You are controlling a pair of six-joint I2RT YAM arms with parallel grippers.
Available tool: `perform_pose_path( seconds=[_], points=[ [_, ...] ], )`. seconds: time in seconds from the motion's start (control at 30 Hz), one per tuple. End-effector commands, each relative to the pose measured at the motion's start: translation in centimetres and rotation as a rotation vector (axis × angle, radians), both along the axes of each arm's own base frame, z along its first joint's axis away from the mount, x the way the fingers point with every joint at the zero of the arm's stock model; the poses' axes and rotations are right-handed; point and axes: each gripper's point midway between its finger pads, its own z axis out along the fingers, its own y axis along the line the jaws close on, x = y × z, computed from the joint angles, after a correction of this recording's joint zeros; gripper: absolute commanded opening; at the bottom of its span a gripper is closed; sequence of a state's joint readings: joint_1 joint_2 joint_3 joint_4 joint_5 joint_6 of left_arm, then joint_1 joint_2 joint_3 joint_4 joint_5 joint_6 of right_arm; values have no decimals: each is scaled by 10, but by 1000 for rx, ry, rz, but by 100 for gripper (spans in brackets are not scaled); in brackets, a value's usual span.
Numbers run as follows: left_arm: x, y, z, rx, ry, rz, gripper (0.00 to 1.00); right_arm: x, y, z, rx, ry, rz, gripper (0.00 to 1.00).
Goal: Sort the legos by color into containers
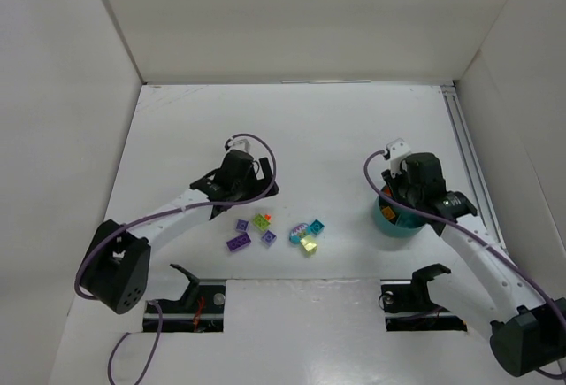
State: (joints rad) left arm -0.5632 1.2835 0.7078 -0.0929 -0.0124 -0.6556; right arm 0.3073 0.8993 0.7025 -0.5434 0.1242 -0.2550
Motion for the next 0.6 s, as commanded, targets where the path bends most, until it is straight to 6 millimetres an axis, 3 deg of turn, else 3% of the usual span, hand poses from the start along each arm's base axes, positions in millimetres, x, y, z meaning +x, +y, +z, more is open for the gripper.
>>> perform_pose_path(
  seconds=[0.0,0.17,0.2,0.27,0.3,0.47,0.57],
  points=[
    [9,-19,23,-21,-66,-39,100,4,-3,18,19,-58,-25,39],
    [-3,-38,12,-6,-26,-94,100,7,-2,36,36,-136,-20,63],
    [-5,-40,6,5,-11,-103,100,9,-1,41,43,-158,-20,75],
    [-12,-47,-2,12,12,-122,100,10,-1,47,51,-183,-20,84],
    [-16,-49,-10,22,36,-126,100,9,-1,49,54,-192,-20,97],
    [-27,-61,-20,72,82,-137,100,12,-5,52,52,-205,-36,100],
    [-33,-50,-31,124,121,-84,100,11,-7,48,36,-199,-38,100]
  ],
)
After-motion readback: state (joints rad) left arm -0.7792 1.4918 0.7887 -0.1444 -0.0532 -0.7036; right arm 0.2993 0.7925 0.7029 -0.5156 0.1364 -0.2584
